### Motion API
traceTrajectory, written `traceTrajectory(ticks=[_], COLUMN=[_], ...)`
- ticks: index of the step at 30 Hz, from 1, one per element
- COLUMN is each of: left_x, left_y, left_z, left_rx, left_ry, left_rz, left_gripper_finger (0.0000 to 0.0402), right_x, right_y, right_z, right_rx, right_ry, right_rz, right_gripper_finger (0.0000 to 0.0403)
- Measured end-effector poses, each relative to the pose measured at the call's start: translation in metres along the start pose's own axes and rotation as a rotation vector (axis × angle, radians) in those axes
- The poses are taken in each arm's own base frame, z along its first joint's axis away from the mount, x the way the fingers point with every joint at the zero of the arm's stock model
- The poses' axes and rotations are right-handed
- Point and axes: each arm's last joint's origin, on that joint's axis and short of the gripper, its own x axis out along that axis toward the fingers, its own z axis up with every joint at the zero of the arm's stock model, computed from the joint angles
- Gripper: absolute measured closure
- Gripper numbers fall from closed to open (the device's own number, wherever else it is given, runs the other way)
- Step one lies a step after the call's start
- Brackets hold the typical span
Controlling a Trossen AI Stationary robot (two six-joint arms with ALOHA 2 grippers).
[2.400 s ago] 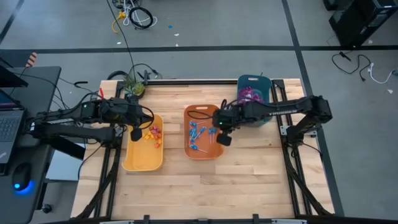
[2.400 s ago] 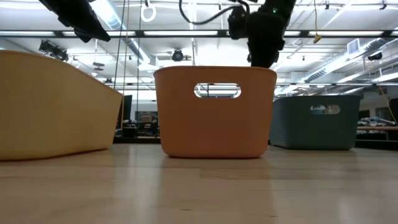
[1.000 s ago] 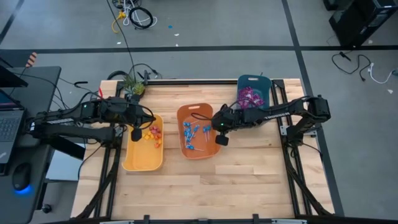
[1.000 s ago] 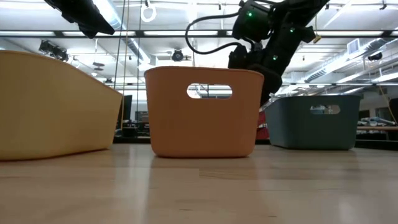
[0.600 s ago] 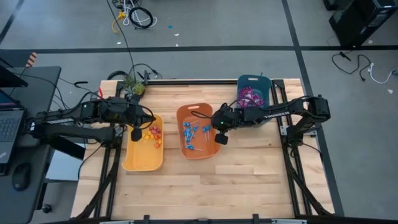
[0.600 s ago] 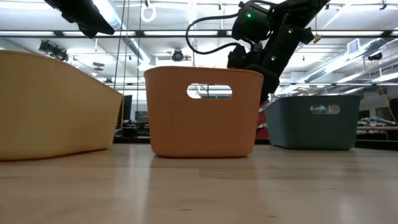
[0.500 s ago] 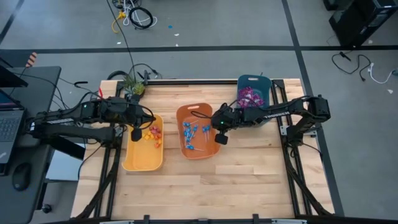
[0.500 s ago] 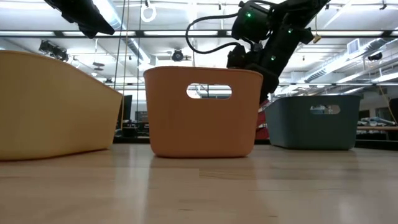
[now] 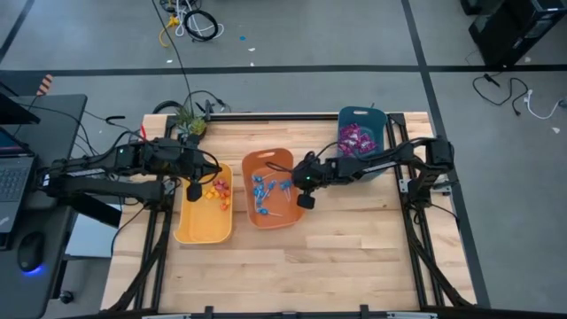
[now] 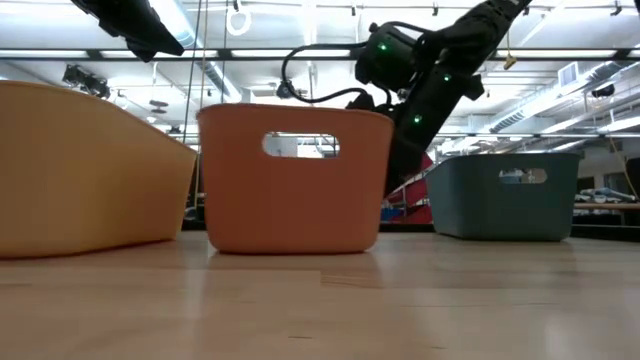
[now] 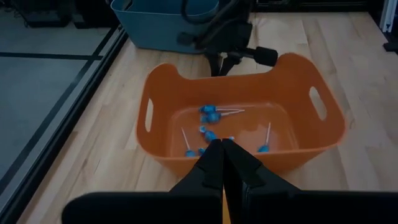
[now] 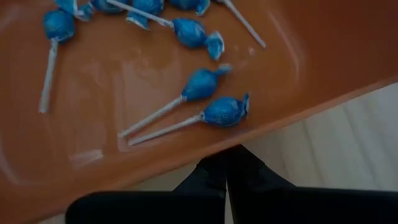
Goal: Sort candy
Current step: Move the orange bin beside the yellow bin
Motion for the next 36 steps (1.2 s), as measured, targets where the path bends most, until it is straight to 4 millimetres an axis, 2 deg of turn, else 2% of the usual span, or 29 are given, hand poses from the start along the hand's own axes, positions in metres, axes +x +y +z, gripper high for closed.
traceTrajectory(ticks=[15, 25, 36], left_x=[0.0, 0.0, 0.0], left_y=[0.0, 0.0, 0.0], left_z=[0.0, 0.0, 0.0], left_rx=[0.0, -0.001, 0.0], left_ry=[-0.003, -0.003, -0.004], left_rz=[-0.001, -0.003, -0.003], left_gripper_finger=[0.0401, 0.0401, 0.0401], right_x=[0.002, -0.005, -0.012], right_y=[0.001, 0.003, 0.046], right_z=[0.009, 0.009, 0.004], right_rx=[-0.01, -0.018, -0.029], right_ry=[-0.092, 0.05, 0.067], right_rz=[0.026, -0.018, 0.065], right_gripper_finger=[0.0403, 0.0403, 0.0403])
